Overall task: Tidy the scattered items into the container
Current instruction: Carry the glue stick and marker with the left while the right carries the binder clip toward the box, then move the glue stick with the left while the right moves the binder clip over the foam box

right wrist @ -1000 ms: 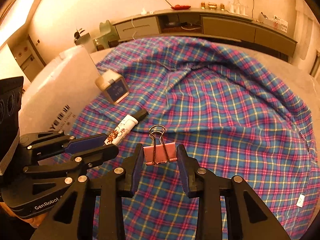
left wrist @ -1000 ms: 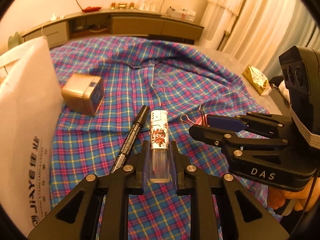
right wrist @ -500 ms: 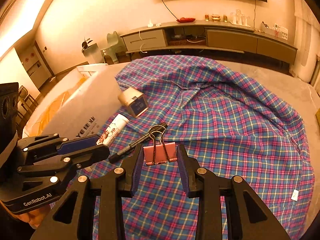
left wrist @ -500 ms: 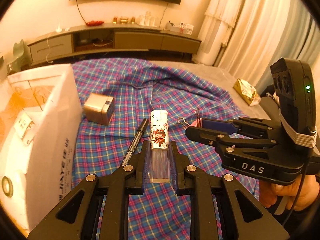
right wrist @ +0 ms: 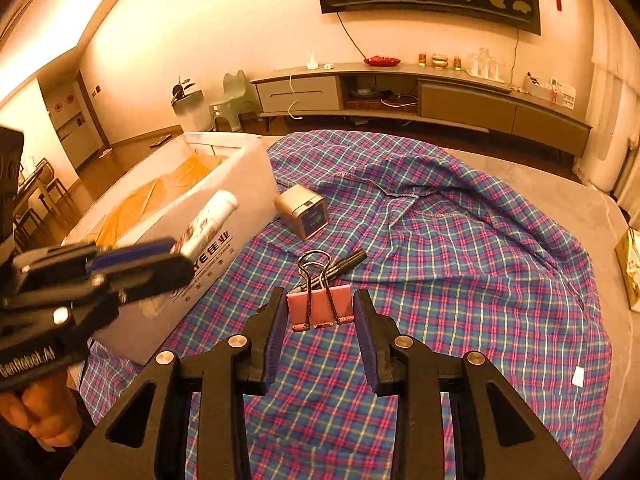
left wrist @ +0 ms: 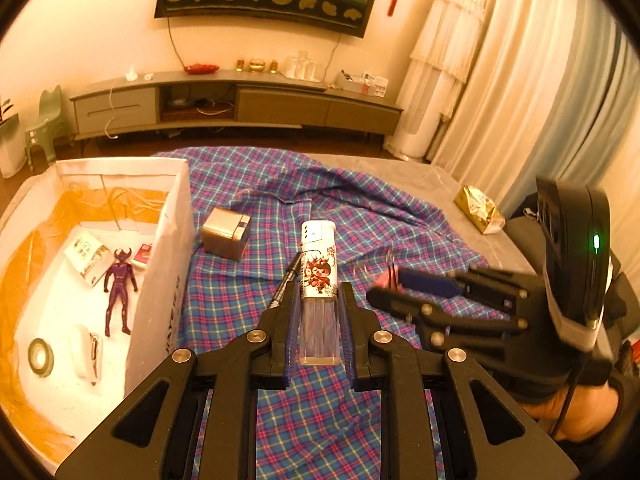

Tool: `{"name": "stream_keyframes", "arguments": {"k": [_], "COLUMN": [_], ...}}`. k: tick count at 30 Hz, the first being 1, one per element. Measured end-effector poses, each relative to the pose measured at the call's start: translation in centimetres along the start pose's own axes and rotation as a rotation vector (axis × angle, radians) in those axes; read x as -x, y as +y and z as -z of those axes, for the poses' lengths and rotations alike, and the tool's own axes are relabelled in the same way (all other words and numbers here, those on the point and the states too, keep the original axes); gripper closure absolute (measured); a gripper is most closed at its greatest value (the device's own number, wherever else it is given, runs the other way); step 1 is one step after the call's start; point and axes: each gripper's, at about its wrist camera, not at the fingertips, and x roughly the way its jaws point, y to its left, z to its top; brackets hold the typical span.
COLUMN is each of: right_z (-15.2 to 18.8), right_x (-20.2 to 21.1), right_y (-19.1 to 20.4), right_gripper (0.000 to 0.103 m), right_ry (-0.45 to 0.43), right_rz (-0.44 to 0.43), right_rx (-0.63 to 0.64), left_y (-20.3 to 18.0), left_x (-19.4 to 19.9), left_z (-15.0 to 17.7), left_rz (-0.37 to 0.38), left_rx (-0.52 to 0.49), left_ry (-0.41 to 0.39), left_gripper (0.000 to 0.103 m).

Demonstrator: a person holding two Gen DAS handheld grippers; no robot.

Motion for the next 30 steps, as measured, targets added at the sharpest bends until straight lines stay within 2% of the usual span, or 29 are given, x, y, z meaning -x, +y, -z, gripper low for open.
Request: {"name": "stream_keyframes", "arguments": {"k": [12,22,30], "right_z": [3.2,1.3,0.1], "right_x": [3.2,7.0,8.1], "right_y": [2.9,6.9,10.6], "right_gripper": [0.068,0.068,0.068], "right_ry": [-0.017,-0.088,-0.119], "right_rz": [-0.021,-0.018,-0.026], "right_rx": [-0.048,0.019,0.077], "left_y": [0.0,2.7,5.1], "left_x": [4.3,8.8,11.3], "left_z": [-0.1,-0.2,0.0], "left_rz": [0.025,0.022,0.017], "left_rx": [0.017,0.081,0.125], "left_ry": [-0.08,-0.168,-0.218], "left_gripper": [0.084,0.084,0.084]}}
